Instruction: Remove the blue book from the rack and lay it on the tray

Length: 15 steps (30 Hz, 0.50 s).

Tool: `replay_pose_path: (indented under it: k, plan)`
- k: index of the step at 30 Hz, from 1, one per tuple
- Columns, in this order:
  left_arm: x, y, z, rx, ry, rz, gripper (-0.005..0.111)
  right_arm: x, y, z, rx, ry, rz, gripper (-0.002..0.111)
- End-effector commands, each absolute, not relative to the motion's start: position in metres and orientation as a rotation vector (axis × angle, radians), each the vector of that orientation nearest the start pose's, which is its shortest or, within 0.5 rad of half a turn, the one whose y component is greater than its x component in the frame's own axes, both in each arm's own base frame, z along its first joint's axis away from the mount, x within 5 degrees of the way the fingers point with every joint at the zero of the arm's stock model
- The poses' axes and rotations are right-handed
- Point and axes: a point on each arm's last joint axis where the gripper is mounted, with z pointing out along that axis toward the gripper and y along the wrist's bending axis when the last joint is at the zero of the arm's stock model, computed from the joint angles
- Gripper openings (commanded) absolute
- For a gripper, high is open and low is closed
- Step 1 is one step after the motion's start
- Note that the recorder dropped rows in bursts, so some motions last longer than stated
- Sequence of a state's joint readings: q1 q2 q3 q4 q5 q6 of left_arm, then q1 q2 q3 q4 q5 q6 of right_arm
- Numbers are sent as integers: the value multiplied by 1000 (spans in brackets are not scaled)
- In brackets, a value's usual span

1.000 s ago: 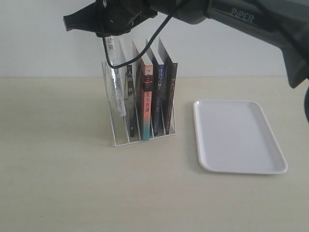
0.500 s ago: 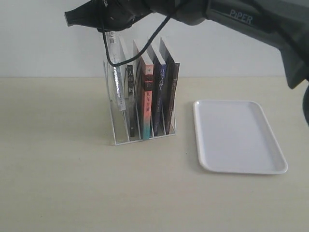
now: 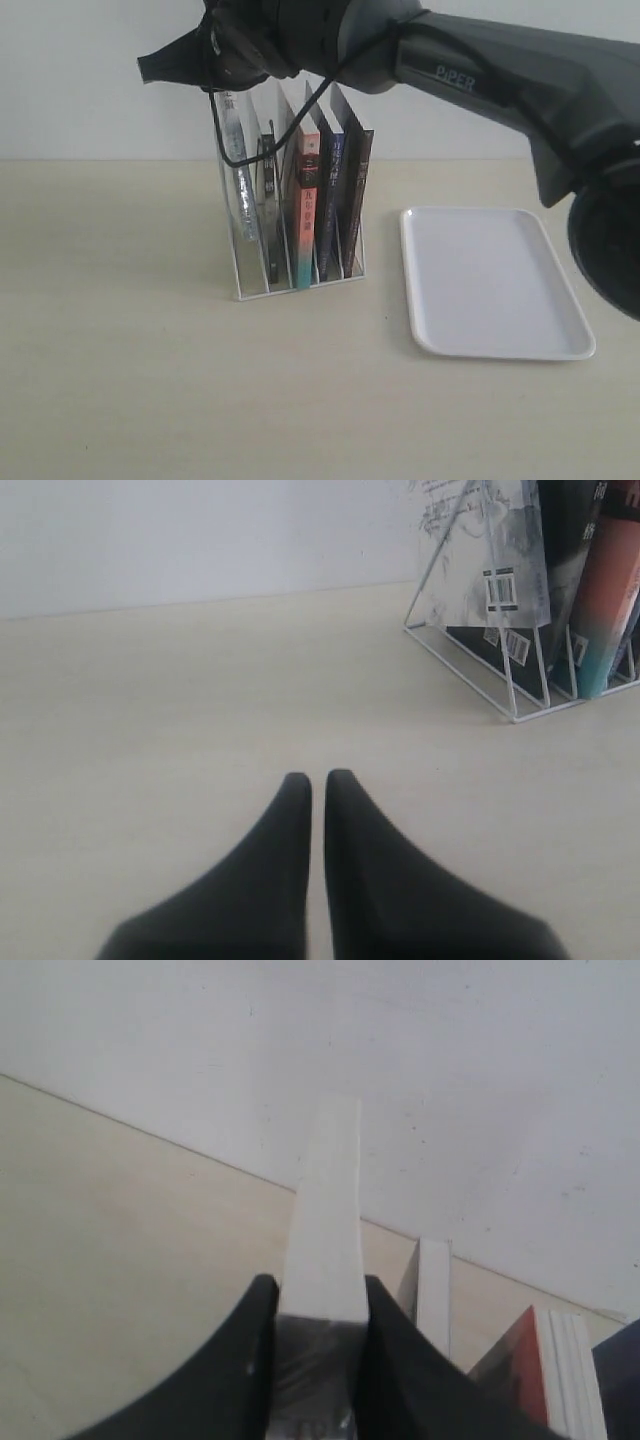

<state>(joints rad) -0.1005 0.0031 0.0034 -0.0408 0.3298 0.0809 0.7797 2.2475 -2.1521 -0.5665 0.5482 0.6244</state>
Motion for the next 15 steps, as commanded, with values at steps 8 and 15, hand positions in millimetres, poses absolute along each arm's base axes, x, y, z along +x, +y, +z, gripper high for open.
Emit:
replay_pose_path:
  k: [8,15]
  plan:
    - [54,-7,185,132,1793,-57,5,394,351,292,-504,2119,212,0]
    - [54,-7,185,132,1793,-57,5,385,349,280,-536,2281,209,0]
